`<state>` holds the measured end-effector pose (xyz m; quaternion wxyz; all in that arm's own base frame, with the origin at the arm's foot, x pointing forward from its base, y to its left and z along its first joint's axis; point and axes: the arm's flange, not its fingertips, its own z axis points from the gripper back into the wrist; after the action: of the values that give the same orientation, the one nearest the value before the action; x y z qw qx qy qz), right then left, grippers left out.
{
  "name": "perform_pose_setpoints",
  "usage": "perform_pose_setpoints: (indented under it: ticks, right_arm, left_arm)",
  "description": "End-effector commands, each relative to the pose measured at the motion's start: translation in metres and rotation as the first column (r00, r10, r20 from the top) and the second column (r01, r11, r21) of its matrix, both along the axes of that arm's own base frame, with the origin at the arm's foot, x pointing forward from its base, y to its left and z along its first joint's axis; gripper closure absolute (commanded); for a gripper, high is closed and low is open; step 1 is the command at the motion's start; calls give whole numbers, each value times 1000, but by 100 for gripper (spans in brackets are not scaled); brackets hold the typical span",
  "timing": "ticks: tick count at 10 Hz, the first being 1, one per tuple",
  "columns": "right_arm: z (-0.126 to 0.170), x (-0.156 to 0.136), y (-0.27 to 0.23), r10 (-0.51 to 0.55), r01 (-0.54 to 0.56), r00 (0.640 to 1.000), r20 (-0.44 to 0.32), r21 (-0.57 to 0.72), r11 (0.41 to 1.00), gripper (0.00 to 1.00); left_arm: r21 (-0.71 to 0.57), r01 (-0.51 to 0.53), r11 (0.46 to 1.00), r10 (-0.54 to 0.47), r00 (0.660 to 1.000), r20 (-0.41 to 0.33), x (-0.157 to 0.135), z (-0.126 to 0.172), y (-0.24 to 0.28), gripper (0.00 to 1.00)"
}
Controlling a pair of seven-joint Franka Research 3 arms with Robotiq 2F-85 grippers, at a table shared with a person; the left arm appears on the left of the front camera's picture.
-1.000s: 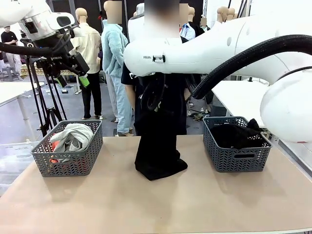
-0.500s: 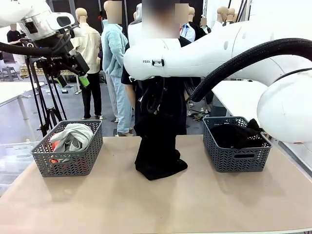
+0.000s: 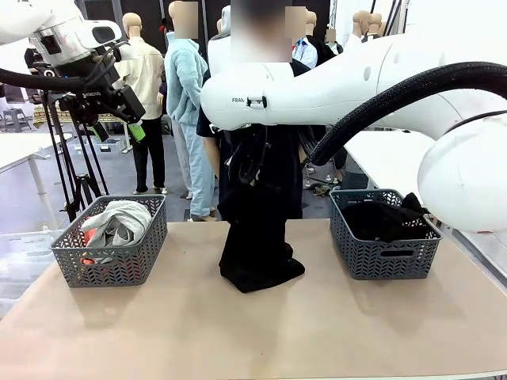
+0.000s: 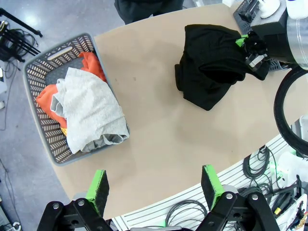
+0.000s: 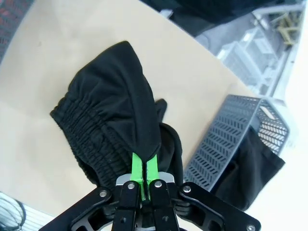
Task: Sort the tops and bottoms.
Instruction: Lift clothes from the center of the table with your right hand.
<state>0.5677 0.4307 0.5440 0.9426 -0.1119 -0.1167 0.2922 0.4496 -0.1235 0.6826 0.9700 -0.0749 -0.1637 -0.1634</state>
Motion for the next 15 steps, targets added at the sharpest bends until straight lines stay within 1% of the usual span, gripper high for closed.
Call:
perform_pose_setpoints:
  ticks: [1, 2, 3, 5, 6, 7, 8, 9, 10, 11, 15]
  right_arm:
    - [41, -4, 17, -131, 136, 989, 70, -61, 989, 100]
    - [68, -6, 21, -189, 195, 977, 101, -44, 980, 100]
    - [99, -10, 29, -219, 226, 967, 133, -39, 973, 100]
    - [148, -15, 45, -201, 212, 954, 221, -25, 977, 100]
    - [162, -17, 47, -203, 214, 947, 248, -17, 977, 100]
    - [185, -20, 50, -203, 214, 934, 294, -6, 977, 100]
    - [200, -19, 53, -201, 210, 923, 327, 7, 978, 100]
    - [209, -17, 57, -192, 201, 921, 339, 9, 980, 100]
    - [203, -7, 62, -171, 193, 937, 306, -42, 980, 100]
    - [166, -58, 16, -202, 201, 929, 309, 38, 979, 100]
    - [166, -58, 16, -202, 201, 929, 309, 38, 979, 100]
  left_arm:
    - [2, 8, 1000, -8, 1000, -1, -4, -2, 3, 0]
    - [2, 8, 1000, -8, 1000, -1, -4, -2, 3, 0]
    - [2, 8, 1000, -8, 1000, -1, -4, -2, 3, 0]
    - [2, 8, 1000, -8, 1000, -1, -4, -2, 3, 0]
    - [2, 8, 1000, -8, 1000, -1, -4, -2, 3, 0]
    - [2, 8, 1000, -8, 1000, -1, -4, -2, 3, 0]
    - [2, 8, 1000, -8, 1000, -1, -4, -2, 3, 0]
    - [2, 8, 1000, -8, 1000, -1, -4, -2, 3, 0]
    - [2, 8, 1000, -8, 1000, -1, -4, -2, 3, 0]
    - [2, 8, 1000, -8, 1000, -1, -4, -2, 3, 0]
    - [2, 8, 1000, -8, 1000, -1, -4, -2, 3, 0]
